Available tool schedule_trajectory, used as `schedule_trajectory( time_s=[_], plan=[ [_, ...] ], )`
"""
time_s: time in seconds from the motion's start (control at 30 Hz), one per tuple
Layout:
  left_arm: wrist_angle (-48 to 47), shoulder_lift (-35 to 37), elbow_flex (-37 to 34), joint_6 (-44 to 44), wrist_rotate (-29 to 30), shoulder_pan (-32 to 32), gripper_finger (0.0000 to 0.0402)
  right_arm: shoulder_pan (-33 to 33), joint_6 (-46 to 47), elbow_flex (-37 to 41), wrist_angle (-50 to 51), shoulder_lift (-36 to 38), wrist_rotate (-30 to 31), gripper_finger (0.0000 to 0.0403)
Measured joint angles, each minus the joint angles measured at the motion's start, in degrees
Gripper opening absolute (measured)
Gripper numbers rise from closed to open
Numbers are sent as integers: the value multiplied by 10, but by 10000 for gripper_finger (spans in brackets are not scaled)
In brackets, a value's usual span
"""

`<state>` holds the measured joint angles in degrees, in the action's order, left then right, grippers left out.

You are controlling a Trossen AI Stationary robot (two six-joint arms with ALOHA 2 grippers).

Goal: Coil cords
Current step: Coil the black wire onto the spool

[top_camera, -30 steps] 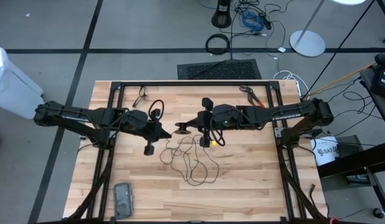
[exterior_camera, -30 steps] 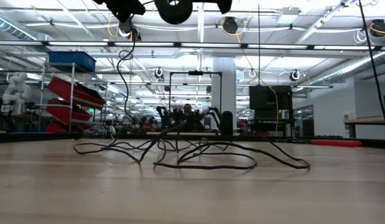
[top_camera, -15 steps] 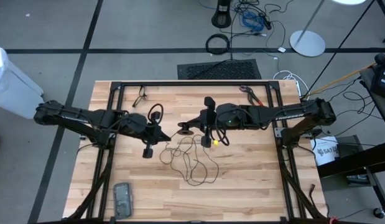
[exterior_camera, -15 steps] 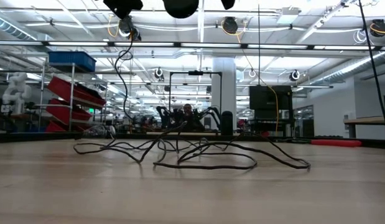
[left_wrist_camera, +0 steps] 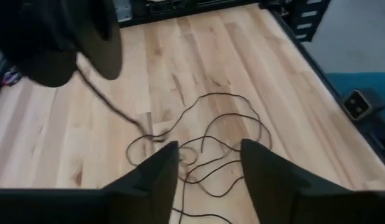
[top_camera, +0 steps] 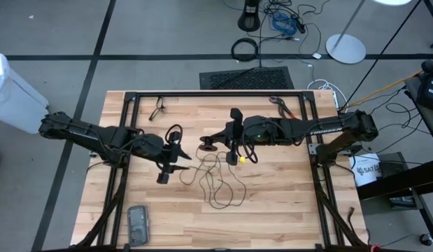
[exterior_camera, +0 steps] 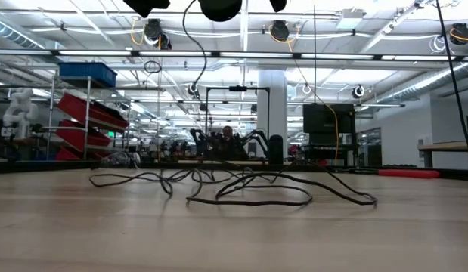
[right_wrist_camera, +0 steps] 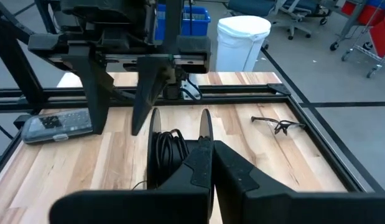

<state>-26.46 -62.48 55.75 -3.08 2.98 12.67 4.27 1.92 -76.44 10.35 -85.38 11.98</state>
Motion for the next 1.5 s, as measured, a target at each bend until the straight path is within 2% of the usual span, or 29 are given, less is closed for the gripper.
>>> schedule_trajectory(
  time_s=[0.1,0.2,0.43,0.53,0.63,0.8,0.93,1.03,1.13,1.37,1.5],
  plan=[
    [1,0,0,12,30,3,202,0,0,0,0,0,-1,0],
    [9,4,0,12,51,3,209,0,-7,0,1,0,-2,0],
    [125,3,0,8,113,2,210,0,-10,0,1,0,-3,0],
    [166,-11,0,4,117,5,210,0,-11,0,2,0,-3,0],
    [183,-28,0,-8,138,11,210,0,-11,0,1,0,-3,0],
    [187,-48,0,-33,222,21,210,0,-11,0,2,0,-3,0],
    [196,-49,0,-37,237,24,206,0,-13,0,2,-1,-3,0],
    [203,-49,0,-37,237,27,188,0,-13,0,1,-1,-3,0],
    [207,-49,0,-35,239,30,151,0,-13,0,1,-1,-3,0],
    [217,-49,0,-33,240,31,23,0,-14,0,-5,-1,-2,0],
    [217,-49,0,-33,239,31,13,0,-16,0,-5,-1,-3,0]
  ],
)
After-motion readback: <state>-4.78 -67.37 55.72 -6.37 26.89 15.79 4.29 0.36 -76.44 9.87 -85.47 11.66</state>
